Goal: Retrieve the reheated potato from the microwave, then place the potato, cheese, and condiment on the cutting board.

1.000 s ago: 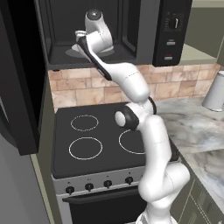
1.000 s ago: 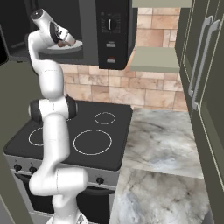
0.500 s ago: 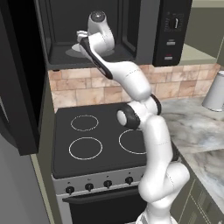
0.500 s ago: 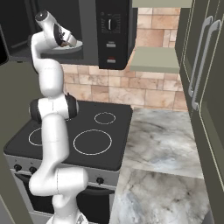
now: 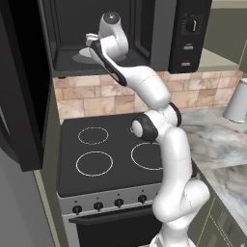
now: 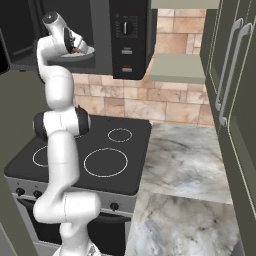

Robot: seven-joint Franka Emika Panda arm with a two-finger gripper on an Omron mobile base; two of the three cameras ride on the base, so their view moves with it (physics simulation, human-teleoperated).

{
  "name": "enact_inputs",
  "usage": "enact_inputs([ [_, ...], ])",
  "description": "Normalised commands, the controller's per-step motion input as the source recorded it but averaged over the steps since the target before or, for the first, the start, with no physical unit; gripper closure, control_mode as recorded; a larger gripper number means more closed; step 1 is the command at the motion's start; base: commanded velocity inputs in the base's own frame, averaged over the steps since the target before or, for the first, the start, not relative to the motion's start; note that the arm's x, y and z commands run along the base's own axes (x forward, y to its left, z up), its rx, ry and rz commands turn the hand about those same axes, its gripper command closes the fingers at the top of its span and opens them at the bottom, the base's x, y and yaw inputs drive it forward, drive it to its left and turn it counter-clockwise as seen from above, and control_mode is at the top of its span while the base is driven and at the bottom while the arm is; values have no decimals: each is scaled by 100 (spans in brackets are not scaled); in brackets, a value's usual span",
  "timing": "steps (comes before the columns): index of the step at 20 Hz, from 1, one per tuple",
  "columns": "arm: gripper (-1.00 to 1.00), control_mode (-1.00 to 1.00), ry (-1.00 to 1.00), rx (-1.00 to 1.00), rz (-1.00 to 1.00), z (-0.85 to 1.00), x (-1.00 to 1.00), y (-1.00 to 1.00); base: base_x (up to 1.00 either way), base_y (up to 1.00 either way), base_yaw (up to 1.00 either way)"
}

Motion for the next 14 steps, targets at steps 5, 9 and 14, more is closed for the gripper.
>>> enact_inputs([
  [5,100,-100,3,0,0,10,-25,13,0,0,0],
  [9,100,-100,1,0,0,9,-41,10,0,0,0],
  [14,100,-100,10,0,0,-2,-47,0,0,0,0],
])
